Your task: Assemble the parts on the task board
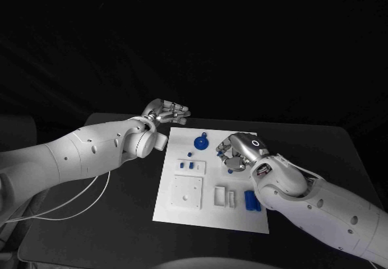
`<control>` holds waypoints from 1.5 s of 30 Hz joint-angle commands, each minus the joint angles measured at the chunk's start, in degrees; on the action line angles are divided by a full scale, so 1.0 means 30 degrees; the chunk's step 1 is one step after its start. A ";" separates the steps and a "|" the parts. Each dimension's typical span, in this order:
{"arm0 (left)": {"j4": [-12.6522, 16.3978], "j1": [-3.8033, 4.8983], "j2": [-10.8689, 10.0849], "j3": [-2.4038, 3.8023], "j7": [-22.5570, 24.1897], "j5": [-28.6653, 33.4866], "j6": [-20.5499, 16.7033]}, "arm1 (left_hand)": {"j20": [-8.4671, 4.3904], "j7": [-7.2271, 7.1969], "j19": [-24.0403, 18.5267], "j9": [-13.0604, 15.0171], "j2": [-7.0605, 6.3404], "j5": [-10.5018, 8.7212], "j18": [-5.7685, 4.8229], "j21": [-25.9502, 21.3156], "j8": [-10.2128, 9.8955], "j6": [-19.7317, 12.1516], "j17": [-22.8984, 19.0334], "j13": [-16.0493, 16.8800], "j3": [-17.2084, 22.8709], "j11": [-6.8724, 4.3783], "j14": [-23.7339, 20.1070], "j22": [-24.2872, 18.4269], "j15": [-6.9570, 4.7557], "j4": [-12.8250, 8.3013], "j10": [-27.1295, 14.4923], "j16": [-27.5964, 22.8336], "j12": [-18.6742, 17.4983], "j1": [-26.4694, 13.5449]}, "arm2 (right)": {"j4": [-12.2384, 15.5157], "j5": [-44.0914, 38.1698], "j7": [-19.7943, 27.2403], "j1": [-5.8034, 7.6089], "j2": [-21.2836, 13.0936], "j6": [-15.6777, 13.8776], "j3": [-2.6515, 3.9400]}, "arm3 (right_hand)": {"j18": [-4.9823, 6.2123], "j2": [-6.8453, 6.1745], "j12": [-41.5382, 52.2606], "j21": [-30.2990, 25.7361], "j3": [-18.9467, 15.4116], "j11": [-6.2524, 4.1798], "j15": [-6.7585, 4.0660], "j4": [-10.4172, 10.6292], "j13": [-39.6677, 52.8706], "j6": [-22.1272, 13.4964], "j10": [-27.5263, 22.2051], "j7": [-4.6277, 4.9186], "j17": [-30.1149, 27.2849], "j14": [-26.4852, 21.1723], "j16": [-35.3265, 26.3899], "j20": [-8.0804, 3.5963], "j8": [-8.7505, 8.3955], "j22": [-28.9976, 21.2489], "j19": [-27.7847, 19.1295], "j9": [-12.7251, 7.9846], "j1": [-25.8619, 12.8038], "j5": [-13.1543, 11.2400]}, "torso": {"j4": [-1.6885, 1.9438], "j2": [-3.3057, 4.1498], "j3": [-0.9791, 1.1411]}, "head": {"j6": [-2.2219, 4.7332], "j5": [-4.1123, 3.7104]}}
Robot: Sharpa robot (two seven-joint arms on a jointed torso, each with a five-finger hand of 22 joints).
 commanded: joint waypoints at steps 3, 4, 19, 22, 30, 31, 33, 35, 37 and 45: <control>0.0005 0.0034 0.0222 0.0017 0.0328 0.0247 -0.0026 | 0.0060 -0.0016 0.0138 0.0029 0.0166 -0.0114 -0.0354 0.0119 0.0015 0.0014 0.0017 -0.0018 -0.0083 -0.0011 0.0055 -0.0076 -0.0006 -0.0008 -0.0056 -0.0057 0.0093 -0.0034 | 0.0032 -0.0162 0.0574 -0.0359 0.0637 0.0214 -0.0286 | 0.0239 -0.0007 0.0107 0.0015 -0.0023 0.0017 -0.0123 0.0060 0.0039 0.0080 0.0124 0.0022 0.0007 0.0074 -0.0077 -0.0115 0.0085 0.0020 0.0731 0.0027 0.0151 0.0056 | 0.0045 0.0042 -0.0013 | -0.0186 0.0673; -0.0003 0.0034 0.0261 0.0017 0.0330 0.0253 -0.0040 | 0.0060 -0.0016 0.0138 0.0029 0.0166 -0.0114 -0.0354 0.0119 0.0015 0.0014 0.0017 -0.0018 -0.0083 -0.0011 0.0055 -0.0076 -0.0006 -0.0008 -0.0056 -0.0057 0.0093 -0.0034 | -0.0013 -0.0225 0.0598 -0.0425 0.0790 0.0239 -0.0367 | 0.0242 0.0001 0.0111 0.0013 -0.0014 0.0017 -0.0124 0.0050 0.0041 0.0082 0.0131 0.0022 0.0005 0.0075 -0.0083 -0.0115 0.0087 0.0027 0.0736 0.0030 0.0147 0.0071 | 0.0046 0.0044 -0.0008 | -0.0217 0.0764; 0.0011 0.0046 0.0684 0.0017 0.0336 0.0363 0.0001 | 0.0061 -0.0023 0.0131 0.0026 0.0189 -0.0106 -0.0361 0.0123 0.0010 0.0034 0.0011 -0.0019 -0.0071 -0.0013 0.0033 -0.0141 -0.0001 0.0019 -0.0042 -0.0058 0.0091 -0.0022 | -0.1512 -0.0576 0.0930 -0.0940 0.2358 0.0465 -0.1548 | 0.0241 0.0039 0.0107 0.0134 -0.0006 0.0023 -0.0123 -0.0032 0.0039 0.0059 0.0115 0.0027 -0.0021 0.0090 -0.0118 -0.0113 0.0083 0.0131 0.0755 0.0041 0.0088 0.0144 | 0.0057 0.0054 0.0021 | -0.0724 0.1692; -0.0002 0.0047 0.0727 0.0017 0.0326 0.0383 0.0026 | 0.0061 -0.0023 0.0131 0.0026 0.0189 -0.0106 -0.0361 0.0123 0.0010 0.0034 0.0011 -0.0019 -0.0071 -0.0013 0.0033 -0.0141 -0.0001 0.0019 -0.0042 -0.0058 0.0091 -0.0022 | -0.1758 -0.0581 0.0994 -0.1090 0.2611 0.0437 -0.1666 | 0.0246 0.0058 0.0110 0.0130 -0.0009 0.0026 -0.0123 -0.0080 0.0041 0.0049 0.0113 0.0031 -0.0030 0.0093 -0.0127 -0.0113 0.0085 0.0146 0.0756 0.0046 0.0069 0.0165 | 0.0042 0.0055 0.0026 | -0.0813 0.1827; -0.0004 0.0049 0.0798 0.0017 0.0306 0.0396 0.0096 | 0.0068 -0.0017 0.0122 0.0024 0.0195 -0.0108 -0.0362 0.0126 0.0004 0.0019 0.0003 -0.0020 -0.0073 -0.0008 0.0008 -0.0224 0.0006 0.0055 -0.0055 -0.0055 0.0089 -0.0015 | -0.2131 -0.0601 0.1019 -0.1225 0.2926 0.0553 -0.1877 | 0.0256 0.0148 0.0110 0.0100 -0.0057 0.0026 -0.0120 -0.0253 0.0041 0.0045 0.0111 0.0031 -0.0042 0.0093 -0.0139 -0.0108 0.0085 0.0199 0.0763 0.0068 -0.0047 0.0249 | 0.0012 0.0043 0.0006 | -0.0921 0.1942; -0.0004 0.0049 0.0803 0.0017 0.0304 0.0396 0.0101 | 0.0068 -0.0017 0.0122 0.0024 0.0195 -0.0108 -0.0362 0.0126 0.0004 0.0019 0.0003 -0.0020 -0.0073 -0.0008 0.0008 -0.0224 0.0006 0.0055 -0.0055 -0.0055 0.0089 -0.0015 | -0.2168 -0.0604 0.1021 -0.1234 0.2956 0.0563 -0.1904 | 0.0256 0.0148 0.0110 0.0100 -0.0057 0.0026 -0.0120 -0.0253 0.0041 0.0045 0.0111 0.0031 -0.0042 0.0093 -0.0139 -0.0108 0.0085 0.0199 0.0763 0.0068 -0.0047 0.0249 | 0.0009 0.0043 0.0006 | -0.0941 0.1957; -0.0006 0.0049 0.0809 0.0017 0.0296 0.0397 0.0113 | 0.0068 -0.0017 0.0122 0.0024 0.0195 -0.0108 -0.0362 0.0126 0.0004 0.0019 0.0003 -0.0020 -0.0073 -0.0008 0.0008 -0.0224 0.0006 0.0055 -0.0055 -0.0055 0.0089 -0.0015 | -0.2231 -0.0610 0.1029 -0.1251 0.3015 0.0586 -0.1958 | 0.0256 0.0148 0.0110 0.0100 -0.0057 0.0026 -0.0120 -0.0253 0.0041 0.0045 0.0111 0.0031 -0.0042 0.0093 -0.0139 -0.0108 0.0085 0.0199 0.0763 0.0068 -0.0047 0.0249 | 0.0016 0.0042 0.0010 | -0.0963 0.1991; -0.0008 0.0050 0.0814 0.0017 0.0288 0.0397 0.0123 | 0.0068 -0.0017 0.0122 0.0024 0.0195 -0.0108 -0.0362 0.0126 0.0004 0.0019 0.0003 -0.0020 -0.0073 -0.0008 0.0008 -0.0224 0.0006 0.0055 -0.0055 -0.0055 0.0089 -0.0015 | -0.2272 -0.0613 0.1040 -0.1264 0.3058 0.0616 -0.2014 | 0.0262 0.0153 0.0109 0.0057 -0.0066 0.0029 -0.0122 -0.0269 0.0040 0.0042 0.0106 0.0031 -0.0043 0.0090 -0.0141 -0.0109 0.0085 0.0193 0.0758 0.0070 -0.0053 0.0285 | 0.0027 0.0042 0.0013 | -0.0990 0.2014; -0.0009 0.0050 0.0818 0.0017 0.0283 0.0397 0.0132 | 0.0068 -0.0017 0.0122 0.0024 0.0195 -0.0108 -0.0362 0.0126 0.0004 0.0019 0.0003 -0.0020 -0.0073 -0.0008 0.0008 -0.0224 0.0006 0.0055 -0.0055 -0.0055 0.0089 -0.0015 | -0.2300 -0.0622 0.1042 -0.1273 0.3088 0.0654 -0.2074 | 0.0262 0.0153 0.0109 0.0057 -0.0066 0.0029 -0.0122 -0.0269 0.0040 0.0042 0.0106 0.0031 -0.0043 0.0090 -0.0141 -0.0109 0.0085 0.0193 0.0758 0.0070 -0.0053 0.0285 | 0.0032 0.0044 0.0013 | -0.1002 0.2027; -0.0017 0.0051 0.0834 0.0019 0.0255 0.0398 0.0171 | 0.0068 -0.0017 0.0122 0.0024 0.0195 -0.0108 -0.0362 0.0126 0.0004 0.0019 0.0003 -0.0020 -0.0073 -0.0008 0.0008 -0.0224 0.0006 0.0055 -0.0055 -0.0055 0.0089 -0.0015 | -0.2363 -0.0661 0.1021 -0.1289 0.3080 0.0856 -0.2253 | 0.0261 0.0163 0.0109 0.0065 -0.0073 0.0029 -0.0123 -0.0288 0.0040 0.0043 0.0107 0.0030 -0.0042 0.0091 -0.0140 -0.0109 0.0086 0.0205 0.0760 0.0073 -0.0058 0.0306 | 0.0010 0.0039 0.0002 | -0.1108 0.2121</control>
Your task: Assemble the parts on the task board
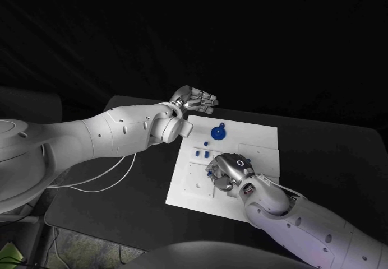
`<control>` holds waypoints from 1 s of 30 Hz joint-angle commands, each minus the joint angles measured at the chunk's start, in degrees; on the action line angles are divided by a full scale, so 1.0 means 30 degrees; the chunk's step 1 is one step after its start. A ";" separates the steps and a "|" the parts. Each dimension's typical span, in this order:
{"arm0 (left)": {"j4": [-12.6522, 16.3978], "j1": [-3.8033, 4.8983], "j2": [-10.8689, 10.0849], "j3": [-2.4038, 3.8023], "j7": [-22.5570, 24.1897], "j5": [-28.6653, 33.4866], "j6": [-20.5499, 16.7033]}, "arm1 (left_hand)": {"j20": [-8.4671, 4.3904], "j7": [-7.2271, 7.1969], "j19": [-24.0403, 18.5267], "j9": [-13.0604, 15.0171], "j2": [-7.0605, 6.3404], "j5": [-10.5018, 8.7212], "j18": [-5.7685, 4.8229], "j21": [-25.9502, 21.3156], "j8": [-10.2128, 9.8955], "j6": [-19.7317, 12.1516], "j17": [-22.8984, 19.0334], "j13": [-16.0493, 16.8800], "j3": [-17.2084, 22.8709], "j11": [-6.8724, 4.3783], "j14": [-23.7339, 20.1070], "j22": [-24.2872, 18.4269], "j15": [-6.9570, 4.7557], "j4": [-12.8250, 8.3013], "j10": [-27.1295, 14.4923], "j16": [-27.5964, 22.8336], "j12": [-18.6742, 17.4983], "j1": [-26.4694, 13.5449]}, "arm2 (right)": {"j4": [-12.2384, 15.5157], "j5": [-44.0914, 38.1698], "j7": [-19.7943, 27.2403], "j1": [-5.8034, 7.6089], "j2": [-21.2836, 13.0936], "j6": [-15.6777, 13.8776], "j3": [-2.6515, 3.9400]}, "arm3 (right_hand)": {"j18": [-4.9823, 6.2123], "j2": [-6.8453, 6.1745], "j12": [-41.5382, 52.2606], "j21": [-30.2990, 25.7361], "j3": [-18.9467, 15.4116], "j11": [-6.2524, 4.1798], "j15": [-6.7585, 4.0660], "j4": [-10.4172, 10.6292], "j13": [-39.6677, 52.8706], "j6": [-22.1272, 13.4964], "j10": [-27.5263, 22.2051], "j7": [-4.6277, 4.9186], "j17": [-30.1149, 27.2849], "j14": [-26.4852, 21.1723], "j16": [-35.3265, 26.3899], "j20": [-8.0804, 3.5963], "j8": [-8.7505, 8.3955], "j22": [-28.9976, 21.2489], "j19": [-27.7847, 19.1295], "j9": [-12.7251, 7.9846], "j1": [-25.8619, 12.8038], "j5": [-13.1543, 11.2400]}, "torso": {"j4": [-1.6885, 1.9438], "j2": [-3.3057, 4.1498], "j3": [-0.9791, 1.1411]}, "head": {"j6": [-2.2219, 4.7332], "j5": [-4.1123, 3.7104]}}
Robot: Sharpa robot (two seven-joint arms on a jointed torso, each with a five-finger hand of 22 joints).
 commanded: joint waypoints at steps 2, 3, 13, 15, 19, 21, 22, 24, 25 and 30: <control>0.0023 0.0033 0.0050 0.0019 0.0200 0.0115 0.0196 | 0.0068 -0.0017 0.0123 0.0024 0.0196 -0.0108 -0.0362 0.0126 0.0003 0.0019 0.0002 -0.0020 -0.0075 -0.0008 0.0008 -0.0018 0.0007 0.0056 -0.0056 -0.0055 0.0089 -0.0015 | 0.0005 -0.0271 0.0182 -0.0020 -0.0023 0.0446 -0.0040 | 0.0255 0.0237 0.0069 -0.0050 -0.0024 0.0053 -0.0070 -0.0119 0.0012 0.0122 0.0089 0.0018 -0.0017 0.0024 -0.0065 -0.0148 0.0075 0.0033 0.0730 0.0017 0.0016 0.0079 | -0.0016 0.0000 -0.0010 | -0.0067 0.0049; 0.0022 0.0034 0.0049 0.0020 0.0193 0.0115 0.0204 | 0.0068 -0.0017 0.0123 0.0024 0.0196 -0.0108 -0.0362 0.0126 0.0003 0.0019 0.0002 -0.0020 -0.0075 -0.0008 0.0008 -0.0018 0.0007 0.0056 -0.0056 -0.0055 0.0089 -0.0015 | 0.0009 -0.0272 0.0180 -0.0020 -0.0030 0.0463 -0.0048 | 0.0254 0.0241 0.0070 -0.0030 -0.0040 0.0052 -0.0070 -0.0140 0.0012 0.0129 0.0095 0.0019 -0.0014 0.0024 -0.0062 -0.0148 0.0077 0.0052 0.0735 0.0021 -0.0003 0.0116 | -0.0021 0.0000 -0.0009 | -0.0080 0.0056; -0.0018 0.0036 0.0035 0.0020 0.0158 0.0115 0.0251 | 0.0068 -0.0017 0.0123 0.0024 0.0196 -0.0108 -0.0362 0.0126 0.0003 0.0019 0.0002 -0.0020 -0.0075 -0.0008 0.0008 -0.0018 0.0007 0.0056 -0.0056 -0.0055 0.0089 -0.0015 | 0.0033 -0.0308 0.0118 -0.0027 -0.0100 0.0563 -0.0082 | 0.0254 0.0255 0.0070 -0.0024 -0.0047 0.0053 -0.0072 -0.0169 0.0012 0.0122 0.0097 0.0020 -0.0011 0.0019 -0.0062 -0.0149 0.0071 0.0067 0.0737 0.0023 -0.0019 0.0157 | -0.0022 0.0001 0.0012 | -0.0147 0.0083; -0.0020 0.0036 0.0038 0.0020 0.0156 0.0115 0.0261 | 0.0068 -0.0017 0.0123 0.0024 0.0196 -0.0108 -0.0362 0.0126 0.0003 0.0019 0.0002 -0.0020 -0.0075 -0.0008 0.0008 -0.0018 0.0007 0.0056 -0.0056 -0.0055 0.0089 -0.0015 | 0.0017 -0.0336 0.0081 -0.0028 -0.0107 0.0583 -0.0085 | 0.0254 0.0255 0.0070 -0.0024 -0.0047 0.0053 -0.0072 -0.0169 0.0012 0.0122 0.0097 0.0020 -0.0011 0.0019 -0.0062 -0.0149 0.0071 0.0067 0.0737 0.0023 -0.0019 0.0157 | -0.0026 0.0000 0.0006 | -0.0148 0.0085; -0.0023 0.0036 0.0053 0.0020 0.0154 0.0115 0.0277 | 0.0083 -0.0011 0.0140 0.0025 0.0182 -0.0119 -0.0366 0.0139 0.0004 -0.0011 0.0001 -0.0017 -0.0102 -0.0002 -0.0020 -0.0224 0.0019 0.0133 -0.0077 -0.0057 0.0093 -0.0007 | -0.0022 -0.0377 0.0040 -0.0031 -0.0087 0.0642 -0.0093 | 0.0254 0.0255 0.0070 -0.0024 -0.0047 0.0053 -0.0072 -0.0169 0.0012 0.0122 0.0097 0.0020 -0.0011 0.0019 -0.0062 -0.0149 0.0071 0.0067 0.0737 0.0023 -0.0019 0.0157 | -0.0024 -0.0004 0.0004 | -0.0158 0.0078; -0.0025 0.0037 0.0061 0.0020 0.0151 0.0115 0.0285 | 0.0083 -0.0011 0.0140 0.0025 0.0182 -0.0119 -0.0366 0.0139 0.0004 -0.0011 0.0001 -0.0017 -0.0102 -0.0002 -0.0020 -0.0224 0.0019 0.0133 -0.0077 -0.0057 0.0093 -0.0007 | -0.0042 -0.0393 0.0028 -0.0035 -0.0067 0.0663 -0.0102 | 0.0254 0.0255 0.0070 -0.0024 -0.0047 0.0053 -0.0072 -0.0169 0.0012 0.0122 0.0097 0.0020 -0.0011 0.0019 -0.0062 -0.0149 0.0071 0.0067 0.0737 0.0023 -0.0019 0.0157 | -0.0016 0.0001 0.0007 | -0.0176 0.0087; -0.0026 0.0037 0.0065 0.0020 0.0149 0.0115 0.0287 | 0.0083 -0.0011 0.0140 0.0025 0.0182 -0.0119 -0.0366 0.0139 0.0004 -0.0011 0.0001 -0.0017 -0.0102 -0.0002 -0.0020 -0.0224 0.0019 0.0133 -0.0077 -0.0057 0.0093 -0.0007 | -0.0052 -0.0399 0.0022 -0.0037 -0.0058 0.0671 -0.0108 | 0.0254 0.0255 0.0070 -0.0024 -0.0047 0.0053 -0.0072 -0.0169 0.0012 0.0122 0.0097 0.0020 -0.0011 0.0019 -0.0062 -0.0149 0.0071 0.0067 0.0737 0.0023 -0.0019 0.0157 | -0.0011 0.0003 0.0008 | -0.0185 0.0092; -0.0029 0.0037 0.0072 0.0020 0.0146 0.0115 0.0294 | 0.0083 -0.0011 0.0140 0.0025 0.0182 -0.0119 -0.0366 0.0139 0.0004 -0.0011 0.0001 -0.0017 -0.0102 -0.0002 -0.0020 -0.0224 0.0019 0.0133 -0.0077 -0.0057 0.0093 -0.0007 | -0.0078 -0.0412 0.0010 -0.0047 -0.0035 0.0699 -0.0128 | 0.0258 0.0272 0.0070 -0.0039 -0.0049 0.0053 -0.0071 -0.0209 0.0012 0.0127 0.0096 0.0018 -0.0005 0.0020 -0.0058 -0.0150 0.0074 0.0082 0.0734 0.0028 -0.0038 0.0175 | -0.0002 0.0002 0.0008 | -0.0182 0.0100; -0.0030 0.0037 0.0073 0.0020 0.0144 0.0115 0.0295 | 0.0083 -0.0011 0.0140 0.0025 0.0182 -0.0119 -0.0366 0.0139 0.0004 -0.0011 0.0001 -0.0017 -0.0102 -0.0002 -0.0020 -0.0224 0.0019 0.0133 -0.0077 -0.0057 0.0093 -0.0007 | -0.0085 -0.0418 0.0004 -0.0051 -0.0027 0.0709 -0.0137 | 0.0258 0.0272 0.0070 -0.0039 -0.0049 0.0053 -0.0071 -0.0209 0.0012 0.0127 0.0096 0.0018 -0.0005 0.0020 -0.0058 -0.0150 0.0074 0.0082 0.0734 0.0028 -0.0038 0.0175 | -0.0002 -0.0001 0.0004 | -0.0191 0.0109; -0.0034 0.0037 0.0084 0.0020 0.0139 0.0115 0.0300 | 0.0083 -0.0011 0.0140 0.0025 0.0182 -0.0119 -0.0366 0.0139 0.0004 -0.0011 0.0001 -0.0017 -0.0102 -0.0002 -0.0020 -0.0224 0.0019 0.0133 -0.0077 -0.0057 0.0093 -0.0007 | -0.0136 -0.0473 -0.0045 -0.0061 0.0001 0.0798 -0.0182 | 0.0258 0.0272 0.0070 -0.0039 -0.0049 0.0053 -0.0071 -0.0209 0.0012 0.0127 0.0096 0.0018 -0.0005 0.0020 -0.0058 -0.0150 0.0074 0.0082 0.0734 0.0028 -0.0038 0.0175 | -0.0014 -0.0005 -0.0009 | -0.0223 0.0145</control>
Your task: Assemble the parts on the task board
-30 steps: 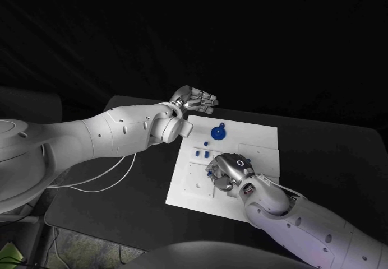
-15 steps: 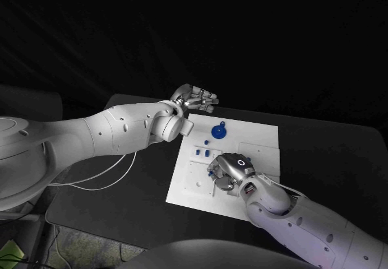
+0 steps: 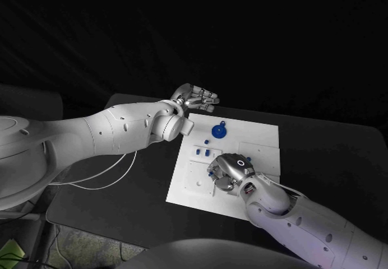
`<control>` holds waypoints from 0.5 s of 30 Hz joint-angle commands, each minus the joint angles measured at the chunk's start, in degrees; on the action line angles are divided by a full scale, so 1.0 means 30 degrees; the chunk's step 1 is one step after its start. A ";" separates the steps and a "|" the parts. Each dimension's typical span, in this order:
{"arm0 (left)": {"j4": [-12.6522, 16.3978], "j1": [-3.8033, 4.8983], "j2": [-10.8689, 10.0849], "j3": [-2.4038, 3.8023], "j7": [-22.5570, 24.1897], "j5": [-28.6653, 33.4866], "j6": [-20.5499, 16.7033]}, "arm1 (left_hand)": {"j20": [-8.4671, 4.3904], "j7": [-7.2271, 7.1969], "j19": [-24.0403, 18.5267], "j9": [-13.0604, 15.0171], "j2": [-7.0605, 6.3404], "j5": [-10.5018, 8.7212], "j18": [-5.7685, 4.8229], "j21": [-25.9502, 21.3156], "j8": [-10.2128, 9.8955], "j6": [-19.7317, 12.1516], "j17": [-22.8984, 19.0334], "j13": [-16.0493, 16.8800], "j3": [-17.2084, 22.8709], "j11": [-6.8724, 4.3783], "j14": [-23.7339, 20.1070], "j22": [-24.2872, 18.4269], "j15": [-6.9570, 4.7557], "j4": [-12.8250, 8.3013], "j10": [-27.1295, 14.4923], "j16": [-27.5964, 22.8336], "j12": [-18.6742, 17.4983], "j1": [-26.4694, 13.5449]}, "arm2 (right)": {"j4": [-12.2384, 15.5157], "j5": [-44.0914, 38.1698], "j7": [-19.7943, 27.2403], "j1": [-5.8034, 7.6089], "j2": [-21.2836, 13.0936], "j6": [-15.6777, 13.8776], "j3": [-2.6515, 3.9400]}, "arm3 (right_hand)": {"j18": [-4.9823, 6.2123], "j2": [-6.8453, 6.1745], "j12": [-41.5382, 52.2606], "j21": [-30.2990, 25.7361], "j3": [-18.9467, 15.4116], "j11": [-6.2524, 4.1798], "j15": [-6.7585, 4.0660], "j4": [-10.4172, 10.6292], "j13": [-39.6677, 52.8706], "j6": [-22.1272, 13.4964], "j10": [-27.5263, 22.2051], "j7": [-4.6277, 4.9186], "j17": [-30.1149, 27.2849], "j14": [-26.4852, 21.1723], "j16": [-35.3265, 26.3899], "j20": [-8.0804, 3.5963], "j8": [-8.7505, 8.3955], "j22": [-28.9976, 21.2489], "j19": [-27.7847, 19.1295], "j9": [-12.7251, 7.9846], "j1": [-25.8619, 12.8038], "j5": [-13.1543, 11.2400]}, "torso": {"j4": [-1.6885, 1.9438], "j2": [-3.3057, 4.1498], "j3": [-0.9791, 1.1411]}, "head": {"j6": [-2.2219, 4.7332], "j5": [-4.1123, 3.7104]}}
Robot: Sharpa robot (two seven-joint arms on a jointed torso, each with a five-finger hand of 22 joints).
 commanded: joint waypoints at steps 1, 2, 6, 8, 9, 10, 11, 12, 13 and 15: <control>0.0026 0.0032 0.0056 0.0019 0.0162 0.0098 0.0258 | 0.0012 -0.0011 0.0070 0.0025 0.0182 -0.0119 -0.0365 0.0063 0.0004 -0.0011 0.0001 -0.0018 -0.0031 -0.0002 -0.0020 -0.0014 0.0019 0.0061 -0.0077 -0.0057 0.0093 -0.0007 | -0.0037 -0.0329 -0.0026 -0.0033 0.0036 0.0421 -0.0048 | 0.0256 0.0138 0.0115 -0.0039 -0.0023 0.0021 -0.0073 -0.0081 0.0025 0.0133 0.0132 -0.0057 -0.0005 0.0021 -0.0058 -0.0153 0.0065 0.0017 0.0733 0.0027 -0.0010 0.0069 | -0.0002 -0.0002 -0.0017 | -0.0031 0.0025; 0.0026 0.0032 0.0058 0.0019 0.0161 0.0098 0.0263 | 0.0012 -0.0011 0.0070 0.0025 0.0182 -0.0119 -0.0365 0.0063 0.0004 -0.0011 0.0001 -0.0018 -0.0031 -0.0002 -0.0020 -0.0014 0.0019 0.0061 -0.0077 -0.0057 0.0093 -0.0007 | -0.0058 -0.0358 -0.0052 -0.0033 0.0045 0.0458 -0.0060 | 0.0256 0.0138 0.0115 -0.0039 -0.0023 0.0021 -0.0073 -0.0081 0.0025 0.0133 0.0132 -0.0057 -0.0005 0.0021 -0.0058 -0.0153 0.0065 0.0017 0.0733 0.0027 -0.0010 0.0069 | -0.0002 -0.0002 -0.0017 | -0.0031 0.0025; 0.0027 0.0033 0.0067 0.0019 0.0157 0.0098 0.0289 | 0.0012 -0.0011 0.0070 0.0025 0.0182 -0.0119 -0.0365 0.0063 0.0004 -0.0011 0.0001 -0.0018 -0.0031 -0.0002 -0.0020 -0.0014 0.0019 0.0061 -0.0077 -0.0057 0.0093 -0.0007 | -0.0143 -0.0562 -0.0210 -0.0035 0.0098 0.0574 -0.0166 | 0.0256 0.0138 0.0115 -0.0039 -0.0023 0.0021 -0.0073 -0.0081 0.0025 0.0133 0.0132 -0.0057 -0.0005 0.0021 -0.0058 -0.0153 0.0065 0.0017 0.0733 0.0027 -0.0010 0.0069 | 0.0001 0.0001 -0.0022 | -0.0064 0.0030; 0.0028 0.0033 0.0072 0.0019 0.0156 0.0098 0.0304 | 0.0012 -0.0011 0.0070 0.0025 0.0182 -0.0119 -0.0365 0.0063 0.0004 -0.0011 0.0001 -0.0018 -0.0031 -0.0002 -0.0020 -0.0014 0.0019 0.0061 -0.0077 -0.0057 0.0093 -0.0007 | -0.0178 -0.0706 -0.0322 -0.0035 0.0138 0.0614 -0.0250 | 0.0256 0.0138 0.0115 -0.0039 -0.0023 0.0021 -0.0073 -0.0081 0.0025 0.0133 0.0132 -0.0057 -0.0005 0.0021 -0.0058 -0.0153 0.0065 0.0017 0.0733 0.0027 -0.0010 0.0069 | 0.0006 0.0005 -0.0021 | -0.0074 0.0028; 0.0029 0.0034 0.0074 0.0019 0.0155 0.0098 0.0310 | 0.0012 -0.0011 0.0070 0.0025 0.0182 -0.0119 -0.0365 0.0063 0.0004 -0.0011 0.0001 -0.0018 -0.0031 -0.0002 -0.0020 -0.0014 0.0019 0.0061 -0.0077 -0.0057 0.0093 -0.0007 | -0.0192 -0.0785 -0.0388 -0.0036 0.0161 0.0632 -0.0293 | 0.0256 0.0138 0.0115 -0.0039 -0.0023 0.0021 -0.0073 -0.0081 0.0025 0.0133 0.0132 -0.0057 -0.0005 0.0021 -0.0058 -0.0153 0.0065 0.0017 0.0733 0.0027 -0.0010 0.0069 | 0.0006 0.0005 -0.0021 | -0.0074 0.0028; 0.0029 0.0034 0.0075 0.0019 0.0155 0.0098 0.0316 | 0.0012 -0.0011 0.0070 0.0025 0.0182 -0.0119 -0.0365 0.0063 0.0004 -0.0011 0.0001 -0.0018 -0.0031 -0.0002 -0.0020 -0.0014 0.0019 0.0061 -0.0077 -0.0057 0.0093 -0.0007 | -0.0201 -0.0847 -0.0447 -0.0036 0.0181 0.0650 -0.0329 | 0.0256 0.0138 0.0115 -0.0039 -0.0023 0.0021 -0.0073 -0.0081 0.0025 0.0133 0.0132 -0.0057 -0.0005 0.0021 -0.0058 -0.0153 0.0065 0.0017 0.0733 0.0027 -0.0010 0.0069 | 0.0010 0.0008 -0.0018 | -0.0083 0.0035; 0.0028 0.0035 0.0078 0.0019 0.0154 0.0098 0.0324 | 0.0023 -0.0010 0.0083 0.0026 0.0180 -0.0131 -0.0366 0.0063 0.0008 -0.0024 0.0003 -0.0017 -0.0057 0.0007 -0.0046 -0.0165 0.0030 0.0103 -0.0098 -0.0059 0.0095 -0.0004 | -0.0211 -0.0917 -0.0524 -0.0036 0.0205 0.0679 -0.0373 | 0.0256 0.0138 0.0115 -0.0039 -0.0023 0.0021 -0.0073 -0.0081 0.0025 0.0133 0.0132 -0.0057 -0.0005 0.0021 -0.0058 -0.0153 0.0065 0.0017 0.0733 0.0027 -0.0010 0.0069 | 0.0010 0.0008 -0.0018 | -0.0083 0.0035; 0.0027 0.0035 0.0079 0.0019 0.0154 0.0098 0.0327 | 0.0023 -0.0010 0.0083 0.0026 0.0180 -0.0131 -0.0366 0.0063 0.0008 -0.0024 0.0003 -0.0017 -0.0057 0.0007 -0.0046 -0.0165 0.0030 0.0103 -0.0098 -0.0059 0.0095 -0.0004 | -0.0214 -0.0944 -0.0553 -0.0036 0.0214 0.0691 -0.0390 | 0.0256 0.0138 0.0115 -0.0039 -0.0023 0.0021 -0.0073 -0.0081 0.0025 0.0133 0.0132 -0.0057 -0.0005 0.0021 -0.0058 -0.0153 0.0065 0.0017 0.0733 0.0027 -0.0010 0.0069 | 0.0007 0.0006 -0.0014 | -0.0090 0.0044; 0.0027 0.0037 0.0081 0.0019 0.0153 0.0098 0.0336 | 0.0023 -0.0010 0.0083 0.0026 0.0180 -0.0131 -0.0366 0.0063 0.0008 -0.0024 0.0003 -0.0017 -0.0057 0.0007 -0.0046 -0.0165 0.0030 0.0103 -0.0098 -0.0059 0.0095 -0.0004 | -0.0219 -0.1012 -0.0621 -0.0036 0.0238 0.0717 -0.0433 | 0.0257 0.0153 0.0116 -0.0063 -0.0036 0.0024 -0.0069 -0.0119 0.0025 0.0129 0.0121 -0.0054 -0.0008 0.0012 -0.0071 -0.0149 0.0066 0.0039 0.0727 0.0031 -0.0042 0.0088 | 0.0007 0.0006 -0.0014 | -0.0090 0.0044; 0.0028 0.0040 0.0085 0.0019 0.0151 0.0098 0.0355 | 0.0023 -0.0010 0.0083 0.0026 0.0180 -0.0131 -0.0366 0.0063 0.0008 -0.0024 0.0003 -0.0017 -0.0057 0.0007 -0.0046 -0.0165 0.0030 0.0103 -0.0098 -0.0059 0.0095 -0.0004 | -0.0221 -0.1154 -0.0749 -0.0036 0.0283 0.0778 -0.0517 | 0.0264 0.0134 0.0115 -0.0141 -0.0038 0.0026 -0.0067 -0.0107 0.0024 0.0117 0.0108 -0.0052 -0.0015 0.0013 -0.0079 -0.0146 0.0066 0.0016 0.0717 0.0028 -0.0090 0.0215 | 0.0007 0.0006 -0.0014 | -0.0090 0.0044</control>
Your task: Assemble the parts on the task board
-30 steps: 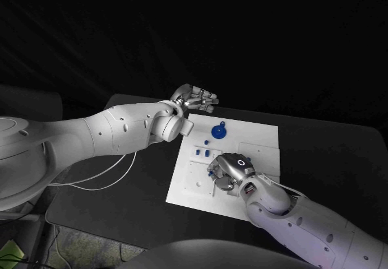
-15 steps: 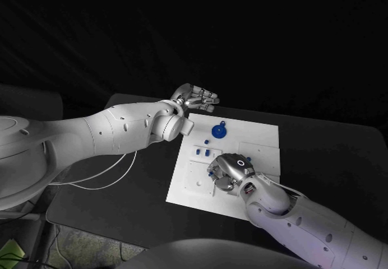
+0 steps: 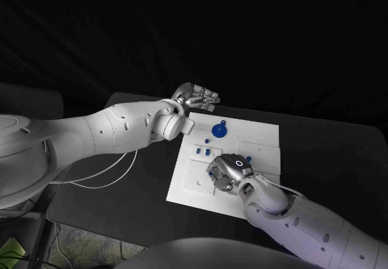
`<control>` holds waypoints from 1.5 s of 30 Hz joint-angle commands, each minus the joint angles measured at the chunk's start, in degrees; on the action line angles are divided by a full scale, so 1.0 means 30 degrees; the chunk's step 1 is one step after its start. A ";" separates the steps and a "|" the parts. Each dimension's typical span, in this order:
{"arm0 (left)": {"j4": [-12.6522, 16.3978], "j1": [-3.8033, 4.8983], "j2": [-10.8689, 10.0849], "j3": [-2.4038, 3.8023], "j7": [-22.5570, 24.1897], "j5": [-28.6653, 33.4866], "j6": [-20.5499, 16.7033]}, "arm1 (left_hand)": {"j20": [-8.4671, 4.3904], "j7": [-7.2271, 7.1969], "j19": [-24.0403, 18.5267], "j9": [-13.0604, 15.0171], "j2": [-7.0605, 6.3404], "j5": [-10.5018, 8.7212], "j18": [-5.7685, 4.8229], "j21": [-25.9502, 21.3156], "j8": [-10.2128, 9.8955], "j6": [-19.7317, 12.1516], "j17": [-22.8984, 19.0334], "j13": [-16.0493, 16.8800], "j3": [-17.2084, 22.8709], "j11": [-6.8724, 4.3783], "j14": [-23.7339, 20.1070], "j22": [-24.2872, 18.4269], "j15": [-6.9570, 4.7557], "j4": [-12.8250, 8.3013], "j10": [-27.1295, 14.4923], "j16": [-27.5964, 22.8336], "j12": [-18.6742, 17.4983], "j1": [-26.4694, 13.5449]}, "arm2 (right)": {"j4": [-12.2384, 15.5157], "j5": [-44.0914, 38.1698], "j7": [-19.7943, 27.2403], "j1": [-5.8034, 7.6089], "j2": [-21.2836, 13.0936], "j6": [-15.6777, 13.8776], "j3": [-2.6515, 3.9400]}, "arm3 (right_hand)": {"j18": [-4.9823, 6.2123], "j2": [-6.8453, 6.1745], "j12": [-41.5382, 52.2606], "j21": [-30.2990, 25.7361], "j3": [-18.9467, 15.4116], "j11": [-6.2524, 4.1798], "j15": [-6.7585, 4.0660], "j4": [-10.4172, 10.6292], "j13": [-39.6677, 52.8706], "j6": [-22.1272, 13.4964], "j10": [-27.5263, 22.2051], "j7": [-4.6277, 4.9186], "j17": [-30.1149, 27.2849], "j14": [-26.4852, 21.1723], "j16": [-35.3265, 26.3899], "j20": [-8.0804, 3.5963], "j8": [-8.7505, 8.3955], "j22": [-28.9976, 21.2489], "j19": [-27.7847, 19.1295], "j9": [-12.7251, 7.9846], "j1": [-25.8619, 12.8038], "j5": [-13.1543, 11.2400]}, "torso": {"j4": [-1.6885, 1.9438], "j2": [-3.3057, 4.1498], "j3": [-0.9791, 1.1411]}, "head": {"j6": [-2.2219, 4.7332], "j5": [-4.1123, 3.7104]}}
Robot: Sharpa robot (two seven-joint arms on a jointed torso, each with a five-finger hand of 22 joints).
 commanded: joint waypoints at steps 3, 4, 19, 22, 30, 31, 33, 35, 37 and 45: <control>0.0028 0.0041 0.0060 0.0019 0.0154 0.0091 0.0324 | 0.0024 -0.0011 0.0084 0.0026 0.0181 -0.0131 -0.0365 0.0064 0.0008 -0.0024 0.0003 -0.0017 -0.0059 0.0007 -0.0046 -0.0015 0.0030 0.0105 -0.0098 -0.0059 0.0095 -0.0004 | -0.0038 -0.0808 -0.0606 -0.0112 0.0111 0.0771 -0.0249 | 0.0261 0.0098 0.0066 -0.0134 -0.0040 0.0021 -0.0071 -0.0109 0.0003 0.0123 0.0115 -0.0057 -0.0018 0.0012 -0.0082 -0.0148 0.0087 0.0013 0.0720 0.0024 -0.0134 0.0395 | 0.0000 0.0006 0.0004 | -0.0008 0.0011; 0.0028 0.0041 0.0062 0.0019 0.0154 0.0091 0.0327 | 0.0024 -0.0011 0.0084 0.0026 0.0181 -0.0131 -0.0365 0.0064 0.0008 -0.0024 0.0003 -0.0017 -0.0059 0.0007 -0.0046 -0.0015 0.0030 0.0105 -0.0098 -0.0059 0.0095 -0.0004 | -0.0034 -0.0835 -0.0642 -0.0112 0.0125 0.0769 -0.0270 | 0.0261 0.0098 0.0066 -0.0134 -0.0040 0.0021 -0.0071 -0.0109 0.0003 0.0123 0.0115 -0.0057 -0.0018 0.0012 -0.0082 -0.0148 0.0087 0.0013 0.0720 0.0024 -0.0134 0.0395 | -0.0005 0.0005 0.0001 | -0.0005 0.0015; 0.0030 0.0063 0.0036 0.0019 0.0117 0.0118 0.0474 | 0.0037 -0.0008 0.0076 0.0024 0.0176 -0.0149 -0.0373 0.0057 0.0004 -0.0039 0.0001 -0.0018 -0.0085 0.0016 -0.0087 -0.0134 0.0045 0.0128 -0.0122 -0.0062 0.0090 -0.0003 | -0.0017 -0.0332 -0.0728 -0.0108 0.0062 -0.0336 -0.0390 | 0.0524 -0.0971 0.0048 -0.1237 -0.1131 0.0599 0.0291 0.0341 -0.0046 -0.2185 -0.1845 0.0483 -0.0187 0.0026 -0.0191 0.0155 0.0047 -0.0693 0.0740 -0.0391 -0.0653 0.0371 | -0.0014 0.0000 0.0015 | -0.0007 0.0016; 0.0033 0.0066 0.0012 0.0019 0.0110 0.0125 0.0498 | 0.0045 -0.0001 0.0061 0.0025 0.0175 -0.0150 -0.0377 0.0047 0.0007 -0.0048 -0.0001 -0.0018 -0.0091 0.0026 -0.0104 -0.0160 0.0052 0.0130 -0.0149 -0.0059 0.0090 0.0000 | 0.0071 -0.0243 -0.0699 -0.0108 0.0006 -0.0593 -0.0392 | 0.0660 -0.1377 0.0057 -0.1449 -0.1243 0.0739 0.0392 0.0428 -0.0032 -0.2430 -0.2344 0.0513 -0.0244 0.0020 -0.0203 0.0288 0.0063 -0.0936 0.0746 -0.0383 -0.0639 0.0461 | -0.0018 0.0001 0.0019 | 0.0001 0.0005; 0.0035 0.0068 -0.0049 0.0019 0.0077 0.0131 0.0536 | 0.0045 -0.0001 0.0061 0.0025 0.0175 -0.0150 -0.0377 0.0047 0.0007 -0.0048 -0.0001 -0.0018 -0.0091 0.0026 -0.0104 -0.0160 0.0052 0.0130 -0.0149 -0.0059 0.0090 0.0000 | 0.0650 -0.0102 -0.0761 -0.0107 -0.0263 -0.1443 -0.0392 | 0.1056 -0.2022 0.0064 -0.2311 -0.1908 0.1064 0.0610 0.0436 -0.0019 -0.2911 -0.3723 0.0424 -0.0478 -0.0080 -0.0377 0.0544 0.0062 -0.1759 0.0722 -0.0385 -0.0350 0.0495 | -0.0017 -0.0007 0.0024 | 0.0039 -0.0039; 0.0038 0.0068 -0.0063 0.0019 0.0074 0.0131 0.0543 | 0.0045 -0.0001 0.0061 0.0025 0.0175 -0.0150 -0.0377 0.0047 0.0007 -0.0048 -0.0001 -0.0018 -0.0091 0.0026 -0.0104 -0.0160 0.0052 0.0130 -0.0149 -0.0059 0.0090 0.0000 | 0.0805 -0.0089 -0.0794 -0.0107 -0.0351 -0.1583 -0.0391 | 0.1066 -0.2044 0.0067 -0.2308 -0.1934 0.1075 0.0614 0.0430 -0.0017 -0.2909 -0.3754 0.0428 -0.0490 -0.0085 -0.0377 0.0545 0.0060 -0.1798 0.0717 -0.0386 -0.0325 0.0492 | -0.0017 -0.0006 0.0018 | 0.0044 -0.0064; 0.0042 0.0069 -0.0083 0.0019 0.0069 0.0132 0.0552 | 0.0052 0.0002 0.0060 0.0026 0.0185 -0.0155 -0.0372 0.0048 0.0008 -0.0065 -0.0002 -0.0017 -0.0103 0.0032 -0.0127 -0.0224 0.0060 0.0134 -0.0170 -0.0057 0.0094 0.0018 | 0.1030 -0.0078 -0.0850 -0.0106 -0.0491 -0.1737 -0.0389 | 0.1071 -0.2072 0.0065 -0.2301 -0.1967 0.1085 0.0620 0.0433 -0.0018 -0.2932 -0.3794 0.0432 -0.0504 -0.0096 -0.0385 0.0552 0.0061 -0.1830 0.0720 -0.0389 -0.0313 0.0485 | -0.0021 -0.0006 0.0015 | 0.0052 -0.0077; 0.0041 0.0069 -0.0114 0.0019 0.0064 0.0133 0.0558 | 0.0052 0.0002 0.0060 0.0026 0.0185 -0.0155 -0.0372 0.0048 0.0008 -0.0065 -0.0002 -0.0017 -0.0103 0.0032 -0.0127 -0.0224 0.0060 0.0134 -0.0170 -0.0057 0.0094 0.0018 | 0.1312 -0.0069 -0.0918 -0.0105 -0.0685 -0.1884 -0.0384 | 0.1085 -0.2115 0.0058 -0.2269 -0.1986 0.1083 0.0616 0.0440 -0.0018 -0.2951 -0.3806 0.0422 -0.0533 -0.0073 -0.0383 0.0553 0.0068 -0.1910 0.0724 -0.0388 -0.0260 0.0470 | -0.0029 -0.0008 0.0019 | 0.0071 -0.0105; 0.0030 0.0069 -0.0143 0.0019 0.0061 0.0133 0.0558 | 0.0052 0.0002 0.0060 0.0026 0.0185 -0.0155 -0.0372 0.0048 0.0008 -0.0065 -0.0002 -0.0017 -0.0103 0.0032 -0.0127 -0.0224 0.0060 0.0134 -0.0170 -0.0057 0.0094 0.0018 | 0.1589 -0.0060 -0.0979 -0.0103 -0.0896 -0.1968 -0.0364 | 0.1092 -0.2159 0.0063 -0.2259 -0.2000 0.1090 0.0617 0.0436 -0.0017 -0.2982 -0.3825 0.0411 -0.0545 -0.0076 -0.0390 0.0552 0.0060 -0.1935 0.0725 -0.0392 -0.0246 0.0415 | -0.0039 -0.0011 0.0019 | 0.0082 -0.0130; 0.0008 0.0069 -0.0274 0.0017 0.0064 0.0133 0.0564 | 0.0052 0.0002 0.0060 0.0026 0.0185 -0.0155 -0.0372 0.0048 0.0008 -0.0065 -0.0002 -0.0017 -0.0103 0.0032 -0.0127 -0.0224 0.0060 0.0134 -0.0170 -0.0057 0.0094 0.0018 | 0.2991 0.0492 -0.1018 -0.0091 -0.2167 -0.1798 0.0566 | 0.1018 -0.2183 0.0064 -0.2056 -0.1806 0.1001 0.0570 0.0719 -0.0018 -0.2936 -0.3454 0.0427 -0.0610 0.0001 -0.0360 0.0537 0.0066 -0.2198 0.0737 -0.0385 -0.0188 0.0254 | -0.0040 -0.0018 0.0011 | 0.0235 -0.0360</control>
